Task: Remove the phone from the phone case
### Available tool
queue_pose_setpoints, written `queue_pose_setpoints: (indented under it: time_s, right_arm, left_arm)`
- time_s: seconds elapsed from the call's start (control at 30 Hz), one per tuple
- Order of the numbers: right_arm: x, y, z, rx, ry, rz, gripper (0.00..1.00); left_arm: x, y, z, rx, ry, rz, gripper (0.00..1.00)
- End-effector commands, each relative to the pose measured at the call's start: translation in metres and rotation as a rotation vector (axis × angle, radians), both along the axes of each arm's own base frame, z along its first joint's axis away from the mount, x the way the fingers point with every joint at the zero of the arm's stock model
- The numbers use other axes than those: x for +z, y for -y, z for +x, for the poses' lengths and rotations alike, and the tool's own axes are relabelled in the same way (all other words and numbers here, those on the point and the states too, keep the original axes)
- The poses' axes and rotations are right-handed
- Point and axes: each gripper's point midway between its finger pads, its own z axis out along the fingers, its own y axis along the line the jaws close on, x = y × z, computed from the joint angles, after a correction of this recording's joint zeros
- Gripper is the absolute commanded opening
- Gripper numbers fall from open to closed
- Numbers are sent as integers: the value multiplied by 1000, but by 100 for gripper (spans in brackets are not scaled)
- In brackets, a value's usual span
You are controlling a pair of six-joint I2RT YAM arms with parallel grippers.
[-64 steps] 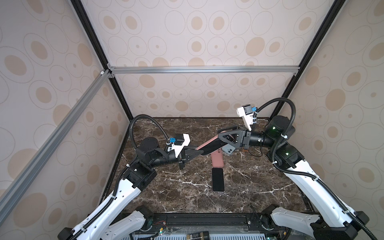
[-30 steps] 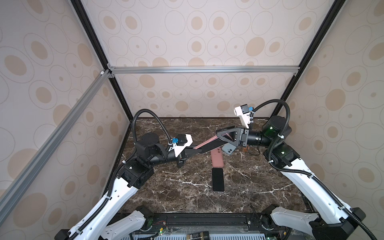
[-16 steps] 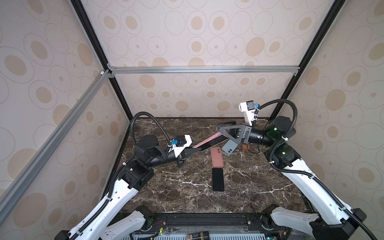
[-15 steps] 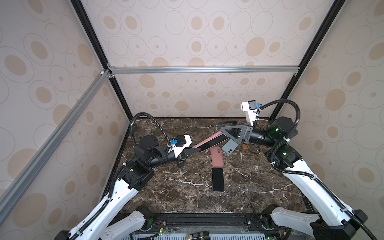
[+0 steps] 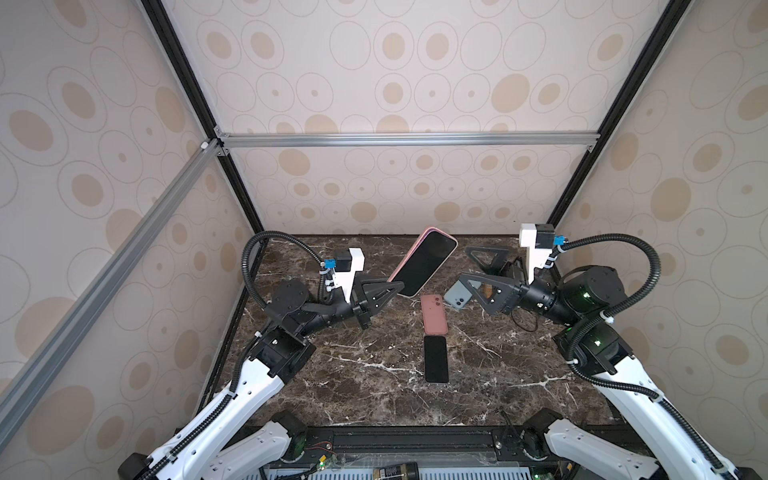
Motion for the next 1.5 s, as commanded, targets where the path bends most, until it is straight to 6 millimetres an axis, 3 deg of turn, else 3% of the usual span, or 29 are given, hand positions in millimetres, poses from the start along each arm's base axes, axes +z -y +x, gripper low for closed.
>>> queue_pose_setpoints:
  time_s: [0.0,0.2,0.3,0.53,0.83,1.47]
  right_arm:
    - [-7,-15,-14,127,78,-39,89]
    - [-11,-30,-21,215,143,-51,81]
    - [-11,-37,-27,262,176,-65,78]
    - [-11,-51,-35,326,210,-77,59]
    - [-7,-61,-44,381,231,-86,48]
    - [-10,-68,-32,337,162,-94,24]
  left_arm:
    - [59,-15,-23,-94,34,-246,0]
    - [65,-11,-39,-242,10,-318,0]
    - [65,-9,-43,-260,16,-308,0]
    - [66,-6,-49,-291,33,-294,0]
    - [60,0,-52,-314,30,-275,0]
    - [52,5,-55,-329,38,-249,0]
